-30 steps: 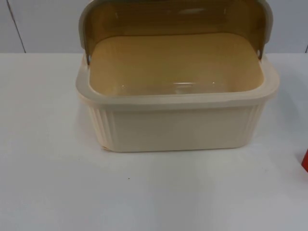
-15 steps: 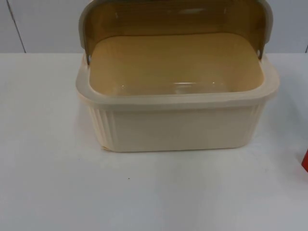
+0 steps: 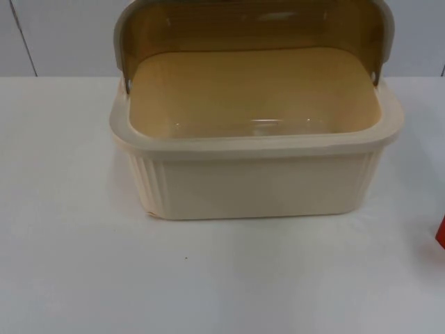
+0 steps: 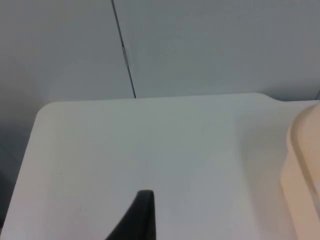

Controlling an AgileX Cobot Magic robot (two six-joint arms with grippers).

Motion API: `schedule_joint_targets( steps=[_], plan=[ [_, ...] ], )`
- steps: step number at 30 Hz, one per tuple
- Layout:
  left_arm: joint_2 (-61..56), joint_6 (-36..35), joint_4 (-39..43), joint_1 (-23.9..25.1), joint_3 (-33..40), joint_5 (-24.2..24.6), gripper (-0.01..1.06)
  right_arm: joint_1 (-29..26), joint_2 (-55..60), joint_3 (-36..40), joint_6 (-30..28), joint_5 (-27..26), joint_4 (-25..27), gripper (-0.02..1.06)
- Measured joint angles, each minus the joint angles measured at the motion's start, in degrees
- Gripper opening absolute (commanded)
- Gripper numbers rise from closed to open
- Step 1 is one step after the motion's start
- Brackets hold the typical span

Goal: Open the box lid with the left hand, place the block into the box with the right hand, then close the box lid with the left hand.

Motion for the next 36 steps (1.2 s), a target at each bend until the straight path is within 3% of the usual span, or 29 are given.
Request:
schedule_joint_targets(
  steps=[9, 20, 31, 33, 34, 35, 36],
  plan=[
    [0.0, -0.1, 0.0, 0.0, 0.0, 0.0, 1.05, -0.1, 10.4, 0.0, -0.9, -7.1, -1.9, 1.05],
    [0.0, -0.1, 0.5, 0.0, 0.0, 0.0, 1.05, -0.2, 15.9, -2.9, -5.2, -9.8, -2.1, 1.05],
    [0.0, -0.1, 0.7, 0.0, 0.0, 0.1, 1.05, -0.2, 20.9, -3.7, -5.6, -12.0, -2.1, 1.01],
    [0.0, -0.1, 0.7, 0.0, 0.0, 0.5, 1.05, -0.2, 21.6, -3.7, -5.6, -12.7, -2.1, 0.92],
    [0.0, -0.1, 0.7, 0.0, 0.0, 0.5, 1.05, -0.2, 21.8, -3.7, -5.6, -13.0, -2.1, 0.83],
    [0.0, -0.1, 0.7, 0.0, 0.0, 0.5, 1.05, -0.2, 21.8, -3.7, -5.6, -13.0, -2.1, 0.66],
    [0.0, -0.1, 0.7, 0.0, 0.0, 0.6, 1.05, -0.2, 21.9, -3.7, -5.6, -13.4, -2.1, 0.66]
  ],
)
